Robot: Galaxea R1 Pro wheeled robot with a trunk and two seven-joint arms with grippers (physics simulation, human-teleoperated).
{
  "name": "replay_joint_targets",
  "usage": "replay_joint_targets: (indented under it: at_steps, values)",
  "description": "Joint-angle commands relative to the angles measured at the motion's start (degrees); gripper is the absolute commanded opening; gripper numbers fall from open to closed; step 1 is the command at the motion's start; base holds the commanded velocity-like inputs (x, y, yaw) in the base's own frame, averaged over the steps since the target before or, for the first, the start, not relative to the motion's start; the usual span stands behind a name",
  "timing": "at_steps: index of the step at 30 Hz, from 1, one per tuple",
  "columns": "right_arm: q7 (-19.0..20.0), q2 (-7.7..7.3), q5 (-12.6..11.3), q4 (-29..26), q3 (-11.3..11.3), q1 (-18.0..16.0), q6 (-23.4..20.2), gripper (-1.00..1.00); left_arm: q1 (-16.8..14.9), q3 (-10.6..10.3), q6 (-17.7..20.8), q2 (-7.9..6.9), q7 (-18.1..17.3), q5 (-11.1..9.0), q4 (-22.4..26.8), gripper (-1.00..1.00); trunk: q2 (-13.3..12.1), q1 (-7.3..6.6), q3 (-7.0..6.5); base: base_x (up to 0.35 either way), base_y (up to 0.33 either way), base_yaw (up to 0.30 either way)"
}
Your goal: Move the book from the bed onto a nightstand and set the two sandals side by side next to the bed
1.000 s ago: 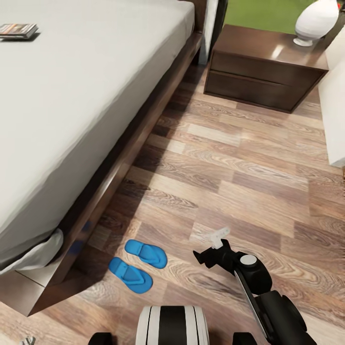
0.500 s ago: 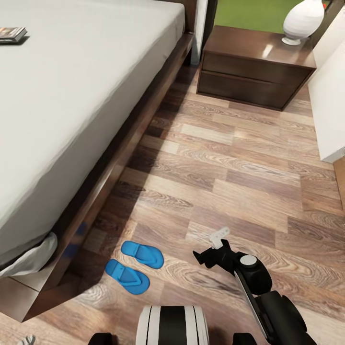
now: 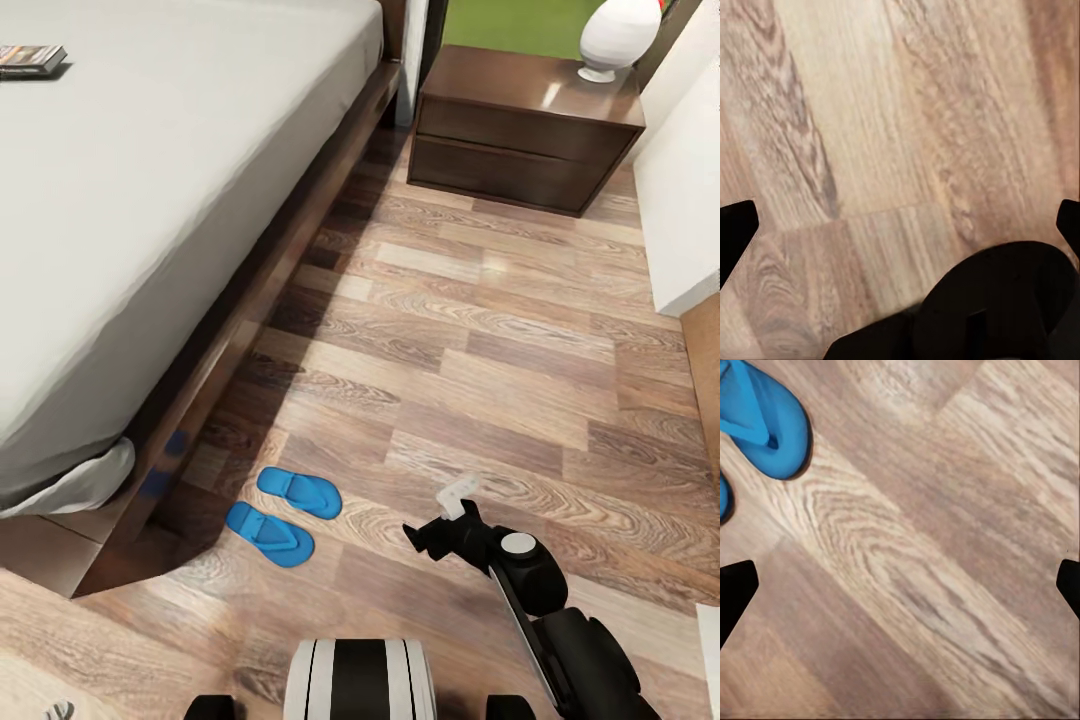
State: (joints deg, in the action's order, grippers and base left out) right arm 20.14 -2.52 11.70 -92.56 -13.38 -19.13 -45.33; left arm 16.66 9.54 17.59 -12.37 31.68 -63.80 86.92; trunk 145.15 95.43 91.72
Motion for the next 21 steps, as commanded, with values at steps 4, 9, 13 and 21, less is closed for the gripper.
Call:
replay_joint_targets:
  at_steps: [4,9,13,21]
  values:
    - [0.42,-0.03,0.61,-0.07,-0.06,-0.03,-0.2,1.0,-0.07,-0.06,0.52,-0.04,0.31,-0.36,0.14,1.0,0.02,-0.04,0.03,-0.324,0.0,-0.001]
    - [0.42,-0.03,0.61,-0.07,-0.07,-0.05,-0.24,1.0,-0.65,-2.04,0.83,-0.27,0.31,-0.29,0.16,1.0,0.02,-0.04,0.03,-0.315,0.0,-0.001]
    - [0.42,-0.03,0.62,-0.07,-0.04,-0.07,-0.25,1.0,-1.37,-3.51,0.92,-0.4,0.32,-0.27,0.19,1.0,0.02,-0.04,0.03,-0.21,0.0,-0.003]
    - [0.42,-0.03,0.68,-0.07,0.12,-0.24,-0.28,1.0,-10.98,-10.81,8.18,-0.34,0.75,-0.22,0.04,1.0,0.02,-0.04,0.03,-0.068,0.0,-0.116]
